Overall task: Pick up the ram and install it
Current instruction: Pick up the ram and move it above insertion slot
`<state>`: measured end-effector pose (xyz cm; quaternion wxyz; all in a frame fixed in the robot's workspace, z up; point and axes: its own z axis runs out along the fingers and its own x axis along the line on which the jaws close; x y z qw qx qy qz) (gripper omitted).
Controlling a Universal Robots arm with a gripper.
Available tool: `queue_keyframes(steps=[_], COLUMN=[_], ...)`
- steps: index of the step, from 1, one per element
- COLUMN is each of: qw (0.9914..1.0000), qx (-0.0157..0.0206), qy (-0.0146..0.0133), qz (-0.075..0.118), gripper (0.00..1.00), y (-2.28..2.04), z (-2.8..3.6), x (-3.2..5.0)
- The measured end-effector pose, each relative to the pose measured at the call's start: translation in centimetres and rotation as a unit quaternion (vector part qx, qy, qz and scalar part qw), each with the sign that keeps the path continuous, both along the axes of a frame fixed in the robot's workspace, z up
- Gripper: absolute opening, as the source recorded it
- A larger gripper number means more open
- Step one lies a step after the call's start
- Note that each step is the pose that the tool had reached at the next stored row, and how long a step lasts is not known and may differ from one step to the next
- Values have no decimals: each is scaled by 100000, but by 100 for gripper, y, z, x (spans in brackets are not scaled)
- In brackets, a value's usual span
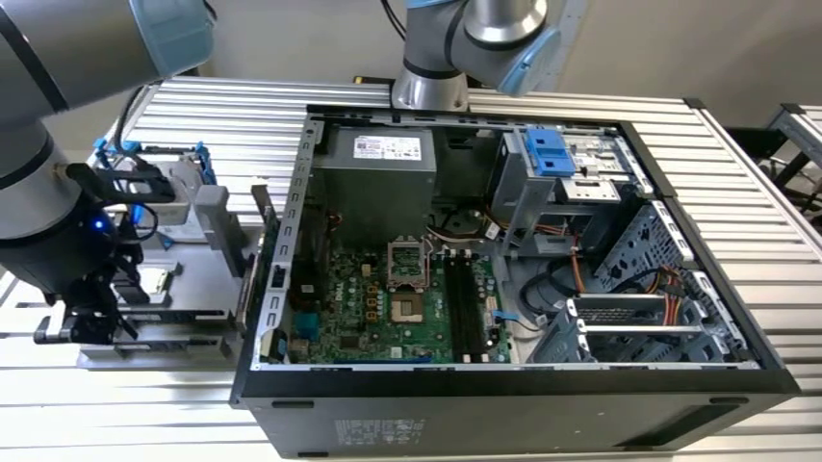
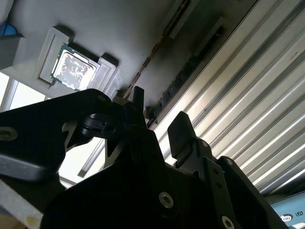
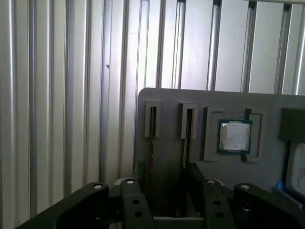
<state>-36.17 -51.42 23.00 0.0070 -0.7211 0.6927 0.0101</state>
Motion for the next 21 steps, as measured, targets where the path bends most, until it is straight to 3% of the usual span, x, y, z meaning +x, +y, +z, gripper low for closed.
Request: queue_keyframes(steps=[21], qw=[99997], qx=[6], qy=[-6], qz=[-788], gripper=[100], y=[-73], z=[-181], x=[17])
